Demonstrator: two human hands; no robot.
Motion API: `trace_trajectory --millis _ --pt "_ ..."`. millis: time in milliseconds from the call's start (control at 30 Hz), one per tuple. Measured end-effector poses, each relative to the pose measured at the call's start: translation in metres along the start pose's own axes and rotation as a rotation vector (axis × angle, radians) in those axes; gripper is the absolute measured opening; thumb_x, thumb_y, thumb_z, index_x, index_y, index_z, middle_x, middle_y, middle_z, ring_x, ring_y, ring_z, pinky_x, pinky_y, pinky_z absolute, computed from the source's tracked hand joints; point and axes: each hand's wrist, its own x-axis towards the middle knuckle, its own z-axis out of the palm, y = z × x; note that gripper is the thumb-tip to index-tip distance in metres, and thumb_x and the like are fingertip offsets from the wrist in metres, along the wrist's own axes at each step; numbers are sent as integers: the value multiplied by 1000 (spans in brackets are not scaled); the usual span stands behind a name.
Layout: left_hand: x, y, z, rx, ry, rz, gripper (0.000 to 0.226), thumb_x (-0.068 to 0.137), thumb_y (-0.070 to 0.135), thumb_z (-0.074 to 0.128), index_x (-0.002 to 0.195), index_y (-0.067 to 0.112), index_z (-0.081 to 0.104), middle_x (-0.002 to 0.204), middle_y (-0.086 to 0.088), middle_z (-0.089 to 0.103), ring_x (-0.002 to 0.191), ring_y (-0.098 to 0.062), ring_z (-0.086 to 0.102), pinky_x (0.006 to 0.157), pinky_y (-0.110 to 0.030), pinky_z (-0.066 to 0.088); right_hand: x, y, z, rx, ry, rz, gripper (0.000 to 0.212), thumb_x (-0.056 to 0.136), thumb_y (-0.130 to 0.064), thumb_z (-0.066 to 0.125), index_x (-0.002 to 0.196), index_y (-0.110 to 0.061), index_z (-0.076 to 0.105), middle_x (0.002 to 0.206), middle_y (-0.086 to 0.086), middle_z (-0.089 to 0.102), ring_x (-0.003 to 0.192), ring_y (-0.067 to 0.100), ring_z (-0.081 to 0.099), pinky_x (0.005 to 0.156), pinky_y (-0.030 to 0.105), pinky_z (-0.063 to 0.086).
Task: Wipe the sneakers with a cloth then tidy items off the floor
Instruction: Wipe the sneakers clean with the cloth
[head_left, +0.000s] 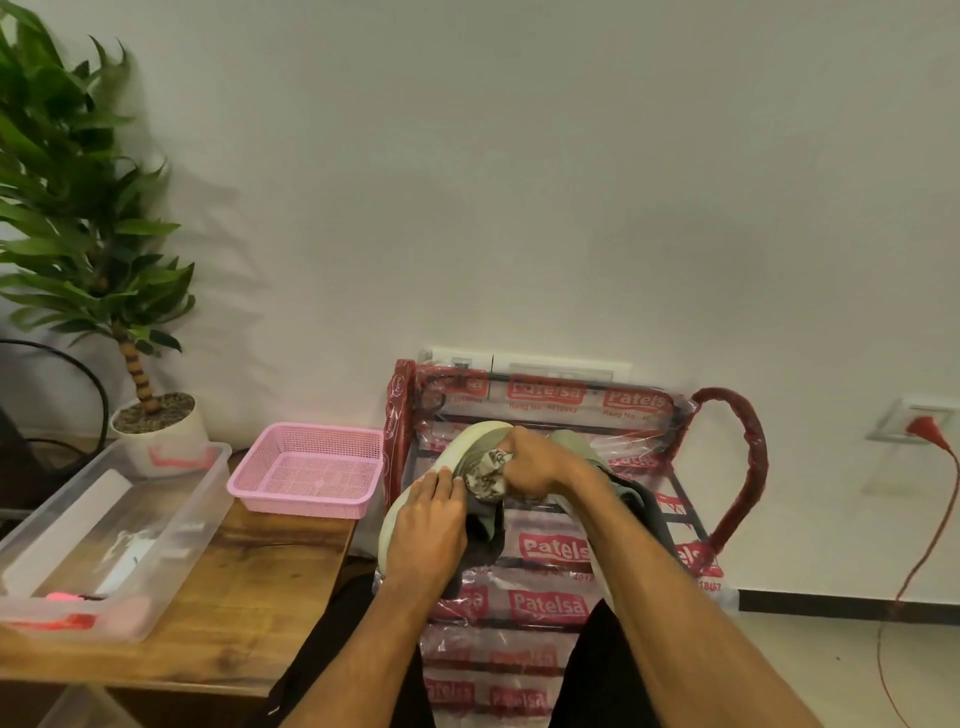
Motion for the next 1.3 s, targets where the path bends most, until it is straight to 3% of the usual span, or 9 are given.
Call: trace_trajectory --millis 100,300,400,467,700,767,900,1133,1300 --pt "3 0 -3 -3 -3 11 51 93 17 56 143 11 42 148 -9 43 137 -24 39 115 -33 31 -3 16 -20 33 -18 25 23 85 0 50 74 -8 68 76 6 69 73 20 64 61 30 51" --pt "0 2 -3 6 -6 20 55 97 21 51 148 14 31 154 -7 33 142 -22 30 118 -33 24 7 13 -1 81 160 93 10 84 -1 58 83 -9 64 84 9 66 74 22 62 59 32 51" --pt "0 2 -2 15 1 17 57 98 21 50 150 14 28 155 -7 32 143 -22 28 118 -33 23 13 -1 22 -67 284 77 22 85 -2 54 104 -5 63 107 15 65 98 31 62 82 38 51" --pt "0 2 -4 20 5 14 56 98 20 48 150 14 28 155 -7 32 143 -21 28 118 -32 23 14 -9 37 -128 331 62 26 86 -3 54 110 -3 63 114 17 64 105 32 59 88 39 49" --pt "3 5 -5 35 -4 -15 49 96 15 50 144 11 38 151 -9 38 139 -22 33 115 -32 26 10 -5 50 -14 247 55 13 80 -8 58 88 -8 67 93 13 69 82 30 64 69 36 53" --pt "5 5 -5 34 -8 -18 48 95 14 51 142 11 41 149 -9 39 138 -23 35 114 -32 29 6 -4 47 -23 213 34 9 80 -6 57 74 -12 62 88 12 69 75 27 61 63 33 47" --pt "3 6 -7 39 -19 -11 49 95 12 50 143 10 38 150 -11 37 139 -24 33 115 -33 27 -4 -2 33 44 148 -2 33 75 1 56 52 -19 45 63 3 56 60 20 50 53 28 35" --pt "1 8 -7 77 -20 4 53 97 9 46 147 8 30 154 -13 30 142 -26 28 118 -33 22 -25 21 0 121 6 -25 26 74 9 44 59 -10 54 57 5 53 50 15 47 48 24 39" --pt "0 10 -7 70 -22 24 55 97 12 48 148 8 28 155 -13 28 143 -26 25 119 -34 19 -23 22 -6 161 169 45 29 79 7 49 57 -10 56 54 -3 56 47 2 50 46 17 39"
